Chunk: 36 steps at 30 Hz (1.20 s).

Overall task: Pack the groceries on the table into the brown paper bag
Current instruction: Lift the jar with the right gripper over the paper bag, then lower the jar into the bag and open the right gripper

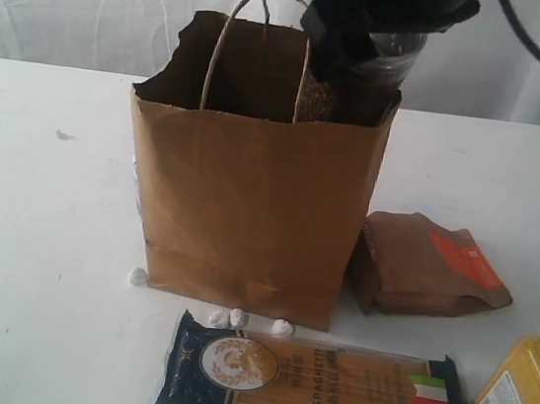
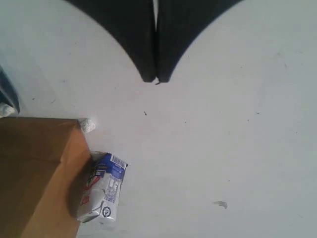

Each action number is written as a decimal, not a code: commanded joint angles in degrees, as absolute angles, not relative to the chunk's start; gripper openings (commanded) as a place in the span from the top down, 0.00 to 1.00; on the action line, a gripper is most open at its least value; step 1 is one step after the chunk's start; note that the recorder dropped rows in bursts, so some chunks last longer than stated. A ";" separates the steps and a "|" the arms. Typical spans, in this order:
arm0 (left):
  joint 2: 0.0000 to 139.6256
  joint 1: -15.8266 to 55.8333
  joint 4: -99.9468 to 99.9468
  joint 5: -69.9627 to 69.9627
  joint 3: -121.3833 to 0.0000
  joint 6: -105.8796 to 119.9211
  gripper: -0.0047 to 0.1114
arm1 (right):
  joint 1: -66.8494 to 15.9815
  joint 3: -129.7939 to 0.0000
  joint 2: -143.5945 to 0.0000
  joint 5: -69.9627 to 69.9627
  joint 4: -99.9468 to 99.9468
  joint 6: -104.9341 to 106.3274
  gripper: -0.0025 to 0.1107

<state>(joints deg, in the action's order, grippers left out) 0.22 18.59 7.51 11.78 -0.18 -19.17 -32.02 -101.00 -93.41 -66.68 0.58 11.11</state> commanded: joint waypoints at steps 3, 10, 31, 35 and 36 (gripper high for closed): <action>0.00 18.30 7.27 11.65 0.00 -19.23 0.96 | -32.60 -101.85 -96.13 -66.34 1.54 11.42 0.97; 0.00 18.30 7.27 11.65 0.00 -19.23 0.96 | -32.60 -101.85 -98.92 -65.81 1.54 11.30 0.97; 0.00 18.30 7.27 11.65 0.00 -19.23 0.96 | -32.60 -101.87 -98.61 -65.96 3.33 8.76 0.32; 0.00 18.30 7.27 11.65 0.00 -19.23 0.96 | -32.60 -101.87 -96.50 -65.96 3.33 8.76 0.32; 0.00 18.30 7.27 11.65 0.00 -19.23 0.96 | -32.60 -101.87 -96.11 -65.96 3.33 8.76 0.32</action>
